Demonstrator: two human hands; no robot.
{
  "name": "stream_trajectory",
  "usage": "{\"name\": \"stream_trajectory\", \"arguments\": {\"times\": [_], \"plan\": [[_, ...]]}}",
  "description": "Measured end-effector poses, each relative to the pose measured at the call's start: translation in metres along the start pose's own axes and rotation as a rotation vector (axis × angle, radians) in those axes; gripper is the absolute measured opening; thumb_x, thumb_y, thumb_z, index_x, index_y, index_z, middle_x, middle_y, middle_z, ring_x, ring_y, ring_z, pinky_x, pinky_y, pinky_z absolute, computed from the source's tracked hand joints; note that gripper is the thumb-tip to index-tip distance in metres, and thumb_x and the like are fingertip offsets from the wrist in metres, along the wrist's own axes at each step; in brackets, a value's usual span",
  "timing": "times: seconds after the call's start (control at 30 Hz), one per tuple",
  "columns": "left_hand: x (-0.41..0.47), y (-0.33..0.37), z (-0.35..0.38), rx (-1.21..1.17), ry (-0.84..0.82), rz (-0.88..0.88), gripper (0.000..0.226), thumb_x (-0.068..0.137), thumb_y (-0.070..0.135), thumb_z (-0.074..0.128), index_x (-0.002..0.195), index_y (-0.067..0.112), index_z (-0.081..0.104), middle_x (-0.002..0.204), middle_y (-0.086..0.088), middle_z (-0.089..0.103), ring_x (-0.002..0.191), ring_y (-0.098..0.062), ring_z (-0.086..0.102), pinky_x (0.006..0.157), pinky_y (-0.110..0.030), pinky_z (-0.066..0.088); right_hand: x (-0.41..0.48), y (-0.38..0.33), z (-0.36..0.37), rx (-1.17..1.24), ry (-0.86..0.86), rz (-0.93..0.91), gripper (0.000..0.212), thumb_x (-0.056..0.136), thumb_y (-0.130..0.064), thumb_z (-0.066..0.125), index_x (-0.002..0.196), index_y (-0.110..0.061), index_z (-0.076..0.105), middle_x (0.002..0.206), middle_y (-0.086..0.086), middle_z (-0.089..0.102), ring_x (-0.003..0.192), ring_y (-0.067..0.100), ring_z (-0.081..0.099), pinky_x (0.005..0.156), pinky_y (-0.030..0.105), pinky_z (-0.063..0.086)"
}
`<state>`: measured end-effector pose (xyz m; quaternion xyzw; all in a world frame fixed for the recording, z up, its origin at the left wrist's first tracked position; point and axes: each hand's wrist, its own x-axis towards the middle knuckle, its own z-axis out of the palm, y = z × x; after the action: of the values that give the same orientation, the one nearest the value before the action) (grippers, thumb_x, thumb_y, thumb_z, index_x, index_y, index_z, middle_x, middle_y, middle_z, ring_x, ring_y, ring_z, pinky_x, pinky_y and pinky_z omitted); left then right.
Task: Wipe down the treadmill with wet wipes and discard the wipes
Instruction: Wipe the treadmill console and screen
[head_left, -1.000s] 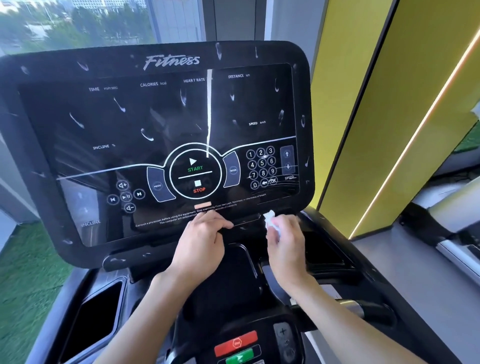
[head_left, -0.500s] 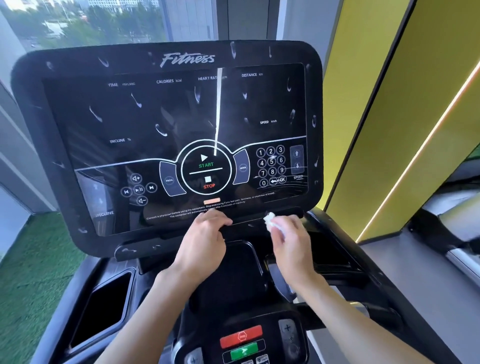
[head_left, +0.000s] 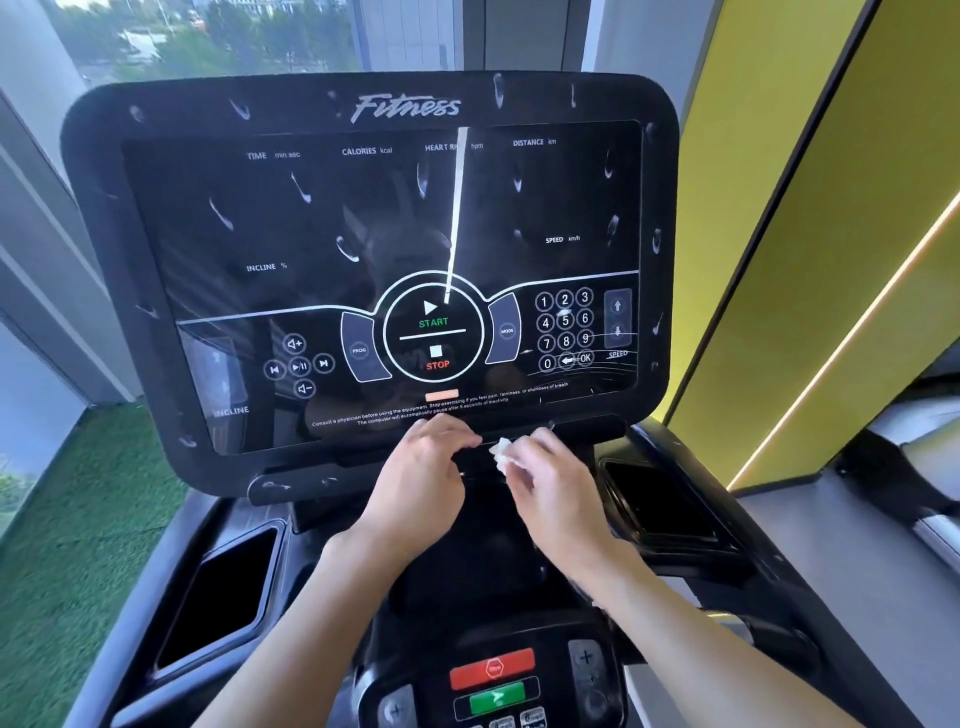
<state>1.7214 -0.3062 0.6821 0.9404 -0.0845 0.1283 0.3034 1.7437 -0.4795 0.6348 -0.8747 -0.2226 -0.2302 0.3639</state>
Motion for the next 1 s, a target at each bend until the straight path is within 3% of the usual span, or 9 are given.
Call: {"name": "stream_trajectory", "arguments": {"times": [0.13,0.2,0.27,0.37,0.43,0.57,0.73,0.87,1.0], "plan": [[-0.003,-0.002,-0.001,0.0,-0.021,0.001,0.058,0.078,-0.021,0.041,0.119,0.006,0.07,0.119,0.004,0.061,0.112,-0.016,0.053,0.095,0.0,0.029,-0.005,0.012,-0.005,0.028,0.158,0.169,0.008,0.089,-0.002,0.069,0.086,-0.009,0.064,0.084,-0.003,0.054,0.065,0.01,0.053,0.059,0.027,0.046],[-0.004,-0.001,0.0,0.011,-0.014,0.019,0.057,0.079,-0.02,0.041,0.121,0.007,0.069,0.117,0.003,0.058,0.11,-0.019,0.051,0.099,-0.012,0.036,-0.004,0.003,0.0,0.023,0.078,0.094,0.008,0.089,-0.002,0.068,0.088,-0.009,0.064,0.085,-0.003,0.054,0.064,0.013,0.056,0.056,0.031,0.049],[-0.007,-0.003,0.002,0.106,0.036,0.03,0.058,0.077,-0.015,0.046,0.121,0.016,0.07,0.11,0.005,0.054,0.105,-0.021,0.049,0.093,-0.031,0.04,-0.001,-0.001,0.003,0.008,-0.036,0.0,0.007,0.091,-0.006,0.066,0.092,-0.013,0.066,0.086,-0.005,0.055,0.064,0.014,0.06,0.054,0.034,0.051],[-0.017,-0.011,-0.001,0.23,0.107,-0.003,0.064,0.074,-0.011,0.054,0.119,0.031,0.07,0.105,0.012,0.052,0.101,-0.019,0.049,0.088,-0.031,0.027,-0.002,0.014,-0.004,0.006,0.082,0.09,0.007,0.089,-0.004,0.069,0.086,-0.009,0.065,0.083,-0.003,0.055,0.063,0.017,0.056,0.055,0.038,0.05],[-0.022,-0.015,-0.003,0.203,0.115,-0.01,0.066,0.071,-0.013,0.051,0.119,0.029,0.07,0.105,0.014,0.053,0.099,-0.017,0.049,0.089,-0.031,0.027,-0.008,0.019,-0.006,-0.013,0.126,0.13,0.012,0.087,-0.001,0.069,0.083,-0.009,0.061,0.082,-0.001,0.053,0.06,0.018,0.054,0.055,0.037,0.048],[-0.022,-0.022,-0.006,0.171,0.122,-0.02,0.064,0.07,-0.016,0.048,0.116,0.023,0.071,0.108,0.015,0.057,0.1,-0.015,0.05,0.087,-0.029,0.029,-0.01,0.008,0.008,-0.026,-0.047,0.025,0.015,0.088,-0.004,0.071,0.081,-0.013,0.063,0.08,-0.012,0.048,0.055,0.009,0.049,0.051,0.025,0.045],[-0.032,-0.031,-0.009,0.119,0.131,-0.018,0.069,0.068,-0.01,0.035,0.121,0.018,0.069,0.111,0.008,0.055,0.101,-0.019,0.051,0.09,-0.037,0.044,-0.011,0.016,-0.002,0.036,0.17,0.108,0.013,0.084,0.008,0.069,0.083,-0.005,0.067,0.08,-0.001,0.056,0.065,0.011,0.051,0.06,0.024,0.044],[-0.028,-0.032,-0.009,0.077,0.137,-0.036,0.069,0.067,-0.008,0.032,0.117,0.019,0.071,0.108,0.01,0.057,0.1,-0.018,0.051,0.092,-0.042,0.047,-0.006,0.004,0.01,0.032,0.026,-0.021,0.008,0.088,0.001,0.068,0.09,-0.007,0.069,0.085,-0.002,0.057,0.062,0.013,0.054,0.057,0.031,0.049],[-0.029,-0.036,-0.011,0.031,0.133,-0.025,0.071,0.065,-0.014,0.033,0.116,0.017,0.072,0.109,0.01,0.059,0.096,-0.019,0.051,0.09,-0.042,0.049,-0.002,0.012,0.002,0.043,0.191,0.036,0.009,0.086,0.005,0.068,0.084,-0.004,0.068,0.081,0.0,0.057,0.063,0.013,0.051,0.058,0.028,0.045]]}}
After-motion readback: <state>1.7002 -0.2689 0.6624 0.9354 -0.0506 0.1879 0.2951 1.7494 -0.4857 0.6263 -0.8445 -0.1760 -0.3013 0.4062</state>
